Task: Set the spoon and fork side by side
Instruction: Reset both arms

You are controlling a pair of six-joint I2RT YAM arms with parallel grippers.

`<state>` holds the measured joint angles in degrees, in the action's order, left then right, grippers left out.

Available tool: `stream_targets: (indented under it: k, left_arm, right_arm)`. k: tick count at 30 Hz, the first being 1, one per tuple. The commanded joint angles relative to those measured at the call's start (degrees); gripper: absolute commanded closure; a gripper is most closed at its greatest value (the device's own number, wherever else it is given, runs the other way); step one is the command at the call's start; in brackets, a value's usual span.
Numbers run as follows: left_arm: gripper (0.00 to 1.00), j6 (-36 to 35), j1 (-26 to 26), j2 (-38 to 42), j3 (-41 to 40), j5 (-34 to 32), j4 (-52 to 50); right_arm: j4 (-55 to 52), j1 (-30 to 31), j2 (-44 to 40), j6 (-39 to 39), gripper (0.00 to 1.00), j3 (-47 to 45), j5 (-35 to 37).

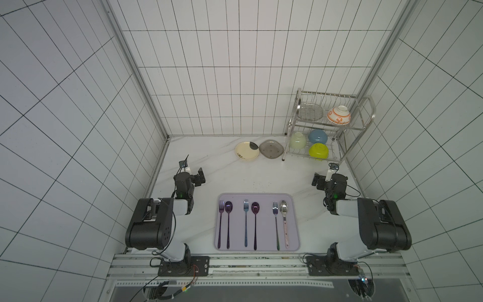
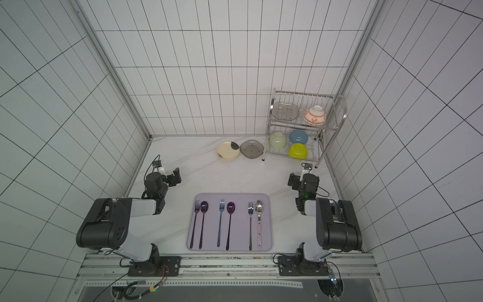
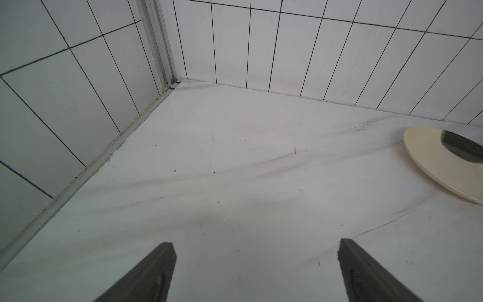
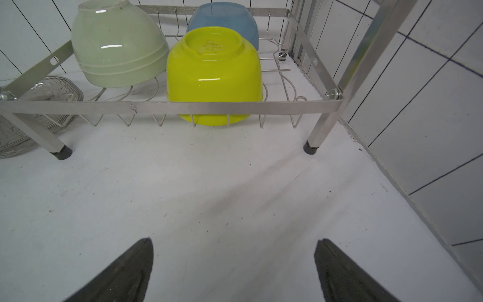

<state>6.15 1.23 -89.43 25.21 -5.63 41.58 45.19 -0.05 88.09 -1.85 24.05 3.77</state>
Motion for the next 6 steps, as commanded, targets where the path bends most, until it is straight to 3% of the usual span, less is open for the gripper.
stream_targets:
  k: [1, 6]
  left_arm:
    - [0.02, -0.4, 0.5, -0.2, 1.8, -0.1, 0.1]
    - [0.02, -0.4, 0.4, 0.3, 1.0, 0.0, 0.8]
  right_arm:
    - [0.5, -0.7, -0.2, 0.2, 0.01, 0.8, -0.3]
    - [0.5, -0.7, -0.2, 0.3, 0.01, 0.8, -0.3]
